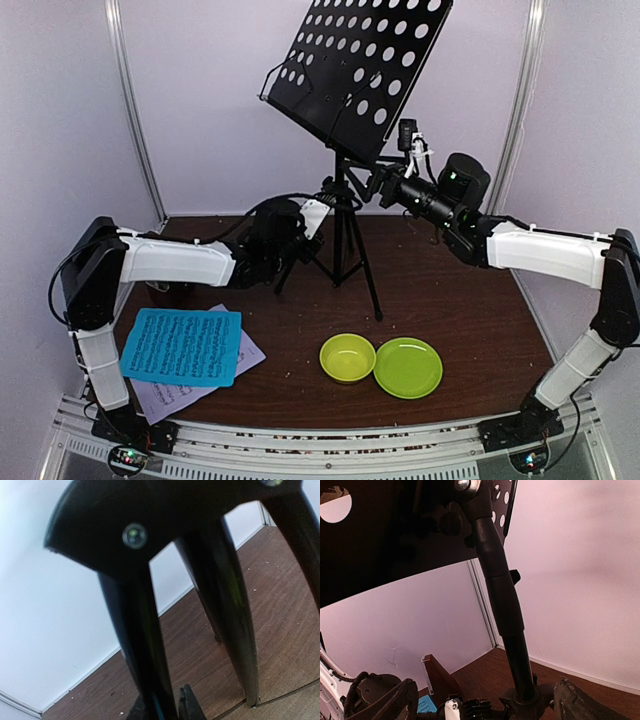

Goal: Set up the instrument practice props

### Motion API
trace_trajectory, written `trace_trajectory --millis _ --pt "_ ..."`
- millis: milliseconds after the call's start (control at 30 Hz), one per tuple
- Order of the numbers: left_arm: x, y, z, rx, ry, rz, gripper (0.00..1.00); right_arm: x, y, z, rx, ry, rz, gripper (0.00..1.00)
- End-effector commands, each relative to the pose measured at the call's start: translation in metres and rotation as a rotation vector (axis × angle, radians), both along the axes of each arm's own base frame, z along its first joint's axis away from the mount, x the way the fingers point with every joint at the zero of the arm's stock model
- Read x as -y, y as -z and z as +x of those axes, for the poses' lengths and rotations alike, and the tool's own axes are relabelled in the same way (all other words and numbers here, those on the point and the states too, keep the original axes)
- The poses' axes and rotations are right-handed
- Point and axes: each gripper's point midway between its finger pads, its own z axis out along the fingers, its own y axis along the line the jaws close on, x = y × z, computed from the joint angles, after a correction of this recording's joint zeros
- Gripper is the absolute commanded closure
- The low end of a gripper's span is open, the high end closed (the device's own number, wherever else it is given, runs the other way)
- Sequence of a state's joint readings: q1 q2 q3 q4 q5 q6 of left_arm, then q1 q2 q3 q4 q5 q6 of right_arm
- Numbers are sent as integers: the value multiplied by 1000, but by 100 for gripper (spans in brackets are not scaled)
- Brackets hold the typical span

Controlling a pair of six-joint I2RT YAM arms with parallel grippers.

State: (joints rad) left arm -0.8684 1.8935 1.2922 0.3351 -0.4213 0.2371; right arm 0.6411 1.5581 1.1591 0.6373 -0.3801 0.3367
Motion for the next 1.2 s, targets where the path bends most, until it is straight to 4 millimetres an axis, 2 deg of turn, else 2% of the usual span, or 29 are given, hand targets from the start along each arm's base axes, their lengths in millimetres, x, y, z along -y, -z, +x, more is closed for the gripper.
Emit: trace_trajectory --millis 0,267,500,600,700,767,933,1167 --pt "24 67 -29 -135 175 206 100 13 17 -4 -43 25 -36 5" --pt "25 71 -27 -160 176 212 98 22 47 -8 -107 40 -70 5" --pt "22 66 -28 -164 166 203 83 25 65 -10 -130 46 -97 5" --pt "22 62 -30 -170 170 193 69 26 68 -12 -134 44 -103 5" --pt "22 57 -33 -176 183 181 57 28 67 -16 -129 36 -106 4" --pt "23 51 -35 -175 193 173 53 29 64 -20 -126 29 -102 2" --pt "22 46 -38 -181 202 167 50 34 53 -28 -116 14 -86 0" --pt "15 46 -40 -178 187 171 49 52 19 -36 -108 13 12 0"
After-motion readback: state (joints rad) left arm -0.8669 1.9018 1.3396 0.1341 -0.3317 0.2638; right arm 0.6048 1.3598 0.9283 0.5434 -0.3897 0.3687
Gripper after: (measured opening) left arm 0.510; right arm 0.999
